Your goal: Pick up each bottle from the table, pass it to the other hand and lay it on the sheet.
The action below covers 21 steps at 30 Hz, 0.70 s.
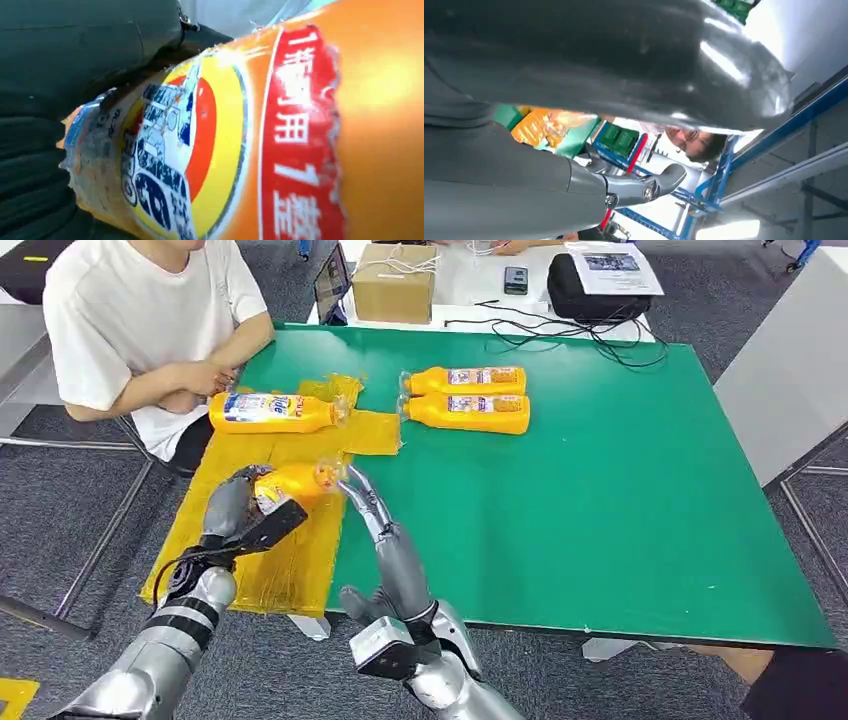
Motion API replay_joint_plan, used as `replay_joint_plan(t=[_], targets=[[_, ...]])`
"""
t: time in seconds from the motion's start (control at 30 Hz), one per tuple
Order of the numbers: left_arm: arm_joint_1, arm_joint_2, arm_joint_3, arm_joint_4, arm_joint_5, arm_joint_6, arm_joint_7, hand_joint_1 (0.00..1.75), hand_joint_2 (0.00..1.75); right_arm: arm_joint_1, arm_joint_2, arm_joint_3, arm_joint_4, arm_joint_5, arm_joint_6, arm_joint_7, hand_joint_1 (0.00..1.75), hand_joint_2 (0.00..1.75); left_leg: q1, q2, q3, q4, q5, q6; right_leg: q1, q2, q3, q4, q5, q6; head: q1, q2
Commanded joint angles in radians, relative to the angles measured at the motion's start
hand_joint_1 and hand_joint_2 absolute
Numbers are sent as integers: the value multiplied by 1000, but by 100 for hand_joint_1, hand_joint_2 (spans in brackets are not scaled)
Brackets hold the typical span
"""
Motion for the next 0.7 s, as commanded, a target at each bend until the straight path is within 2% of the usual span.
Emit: replay_joint_plan(t=[0.03,0.17,0.3,0.4,0.43,0.47,0.7], targets=[[-147,94,-150,232,-193,-173,28,175,175,4,-32,40,-48,-33,34,-1,0,0,2,0,5,0,-2,-2,2,3,5,-1,-1,-2,0,0],[-187,91,-184,253,-224,-278,19,175,175,-13,-32,55,-37,-48,42,-1,0,0,1,-1,5,0,-1,-1,1,0,3,0,0,-1,0,0],[-185,89,-185,253,-222,-282,15,175,175,-14,-32,56,-36,-49,40,-1,0,0,2,1,8,-1,-1,-3,2,4,6,0,-1,-2,0,0],[-184,78,-141,265,-150,-368,-36,173,175,-22,-32,62,-24,-58,42,-1,0,0,2,1,8,-1,-1,-3,2,3,6,1,-1,-2,0,0],[-181,74,-144,263,-149,-372,-40,157,175,-23,-31,63,-22,-61,41,-1,0,0,1,1,7,-1,0,-2,1,2,5,1,0,-1,0,0],[-178,67,-133,261,-128,-390,-48,47,175,-27,-32,68,-16,-65,36,-1,0,0,2,0,8,-1,-1,-3,2,3,6,1,-1,-2,0,0],[-173,52,-123,259,-105,-407,-43,47,175,-30,-33,73,-10,-69,28,-1,0,0,1,1,10,-1,-1,-2,1,3,8,0,-1,-2,0,0]])
